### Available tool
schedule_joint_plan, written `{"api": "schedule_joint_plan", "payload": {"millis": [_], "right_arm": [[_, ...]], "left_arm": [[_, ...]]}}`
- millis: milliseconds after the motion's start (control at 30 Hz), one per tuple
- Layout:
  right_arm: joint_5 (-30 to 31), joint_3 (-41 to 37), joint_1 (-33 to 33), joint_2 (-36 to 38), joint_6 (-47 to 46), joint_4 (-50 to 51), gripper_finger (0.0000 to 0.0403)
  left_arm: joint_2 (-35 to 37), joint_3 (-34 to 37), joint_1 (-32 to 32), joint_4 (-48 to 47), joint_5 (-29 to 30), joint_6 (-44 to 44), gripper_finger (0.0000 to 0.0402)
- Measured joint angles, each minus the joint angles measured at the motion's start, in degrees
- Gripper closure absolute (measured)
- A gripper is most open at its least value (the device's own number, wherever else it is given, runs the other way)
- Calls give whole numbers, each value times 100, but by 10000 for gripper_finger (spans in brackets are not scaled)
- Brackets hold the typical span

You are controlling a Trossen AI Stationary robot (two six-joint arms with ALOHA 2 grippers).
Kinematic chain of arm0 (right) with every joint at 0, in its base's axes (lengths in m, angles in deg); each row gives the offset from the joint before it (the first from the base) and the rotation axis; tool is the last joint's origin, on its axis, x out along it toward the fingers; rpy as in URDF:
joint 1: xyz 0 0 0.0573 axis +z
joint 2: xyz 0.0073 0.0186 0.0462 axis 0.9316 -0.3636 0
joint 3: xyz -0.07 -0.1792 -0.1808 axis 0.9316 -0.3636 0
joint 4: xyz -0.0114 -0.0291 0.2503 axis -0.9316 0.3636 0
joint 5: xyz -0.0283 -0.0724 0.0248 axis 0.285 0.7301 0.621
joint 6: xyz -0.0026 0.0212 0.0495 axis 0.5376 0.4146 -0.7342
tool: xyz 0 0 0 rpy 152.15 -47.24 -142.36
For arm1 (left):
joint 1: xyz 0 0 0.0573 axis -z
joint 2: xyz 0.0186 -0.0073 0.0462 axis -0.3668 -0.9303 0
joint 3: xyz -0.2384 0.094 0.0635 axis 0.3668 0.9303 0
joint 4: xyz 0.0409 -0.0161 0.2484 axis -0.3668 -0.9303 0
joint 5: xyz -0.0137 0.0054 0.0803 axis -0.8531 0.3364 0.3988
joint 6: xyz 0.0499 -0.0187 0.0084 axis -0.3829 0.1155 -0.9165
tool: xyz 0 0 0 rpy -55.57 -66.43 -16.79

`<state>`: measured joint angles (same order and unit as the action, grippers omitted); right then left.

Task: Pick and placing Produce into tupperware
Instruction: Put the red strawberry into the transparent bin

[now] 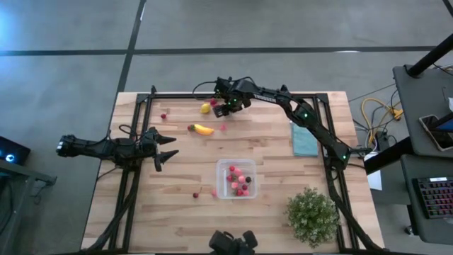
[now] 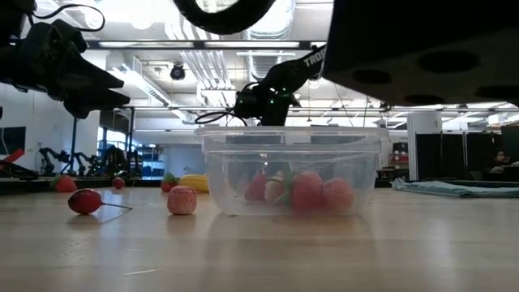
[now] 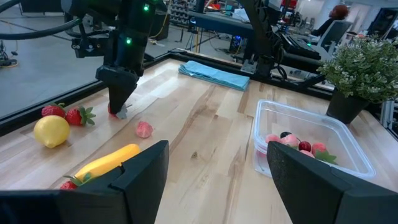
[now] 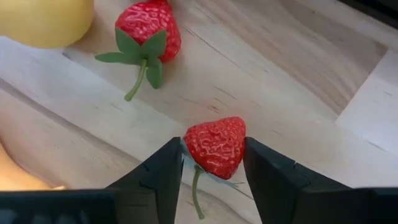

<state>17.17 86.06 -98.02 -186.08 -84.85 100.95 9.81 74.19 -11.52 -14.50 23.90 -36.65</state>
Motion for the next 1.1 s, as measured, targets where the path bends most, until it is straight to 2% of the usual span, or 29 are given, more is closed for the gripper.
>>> {"api": "schedule_joint_plan", "payload": {"millis": [233, 567, 900, 1100], "right_arm": [[-168, 4, -101, 2, 0, 17, 278], [-178, 102, -167, 2, 103, 33, 274], [-168, 861, -341, 103, 375, 261, 274], [-242, 859, -243, 503, 1028, 1641, 273]], "left_arm": [[0, 0, 0, 0, 0, -1, 143], [0, 2, 0, 0, 1, -1, 143], [0, 1, 0, 1, 1, -1, 143], [0, 1, 0, 0, -1, 0, 143]]}}
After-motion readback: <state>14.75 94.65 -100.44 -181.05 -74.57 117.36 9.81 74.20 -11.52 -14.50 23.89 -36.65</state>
